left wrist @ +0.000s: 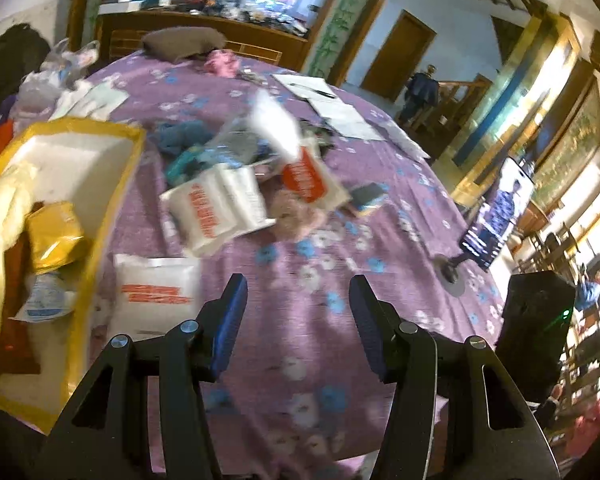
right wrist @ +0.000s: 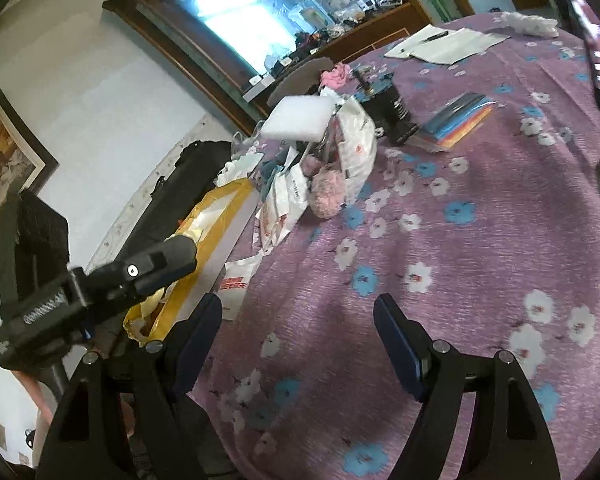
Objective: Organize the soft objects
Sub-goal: 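Reach the right gripper to the pink fluffy toy and grasp it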
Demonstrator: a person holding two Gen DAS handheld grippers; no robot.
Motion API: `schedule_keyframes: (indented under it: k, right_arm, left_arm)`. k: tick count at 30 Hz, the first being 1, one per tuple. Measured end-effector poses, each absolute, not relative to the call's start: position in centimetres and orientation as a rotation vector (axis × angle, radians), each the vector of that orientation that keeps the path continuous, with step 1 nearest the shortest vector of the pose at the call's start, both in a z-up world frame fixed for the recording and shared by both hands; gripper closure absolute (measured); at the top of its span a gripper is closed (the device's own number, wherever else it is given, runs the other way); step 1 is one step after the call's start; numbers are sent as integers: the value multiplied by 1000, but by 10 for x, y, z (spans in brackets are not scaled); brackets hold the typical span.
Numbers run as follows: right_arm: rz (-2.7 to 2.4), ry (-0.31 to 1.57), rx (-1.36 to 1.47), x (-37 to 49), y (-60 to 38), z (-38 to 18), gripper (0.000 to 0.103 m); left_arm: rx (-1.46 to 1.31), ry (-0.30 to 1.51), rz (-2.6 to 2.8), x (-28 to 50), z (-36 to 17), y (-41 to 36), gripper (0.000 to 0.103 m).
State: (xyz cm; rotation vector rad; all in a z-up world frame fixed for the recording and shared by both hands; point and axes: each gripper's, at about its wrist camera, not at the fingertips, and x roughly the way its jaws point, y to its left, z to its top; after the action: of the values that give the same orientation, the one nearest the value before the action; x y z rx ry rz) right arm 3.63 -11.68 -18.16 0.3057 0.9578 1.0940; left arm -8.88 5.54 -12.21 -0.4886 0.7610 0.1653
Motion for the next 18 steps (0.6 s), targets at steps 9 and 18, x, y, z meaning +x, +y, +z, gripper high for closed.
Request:
schedule_keyframes:
  k: [9, 18]
  right_arm:
    - [1061, 970, 213, 39, -80, -171, 24]
    - [928, 962, 144, 71, -41, -165, 29]
  left_arm:
    - [-595, 803, 174, -90, -134, 112, 50]
    - [-560, 786, 225, -122, -148, 108, 50]
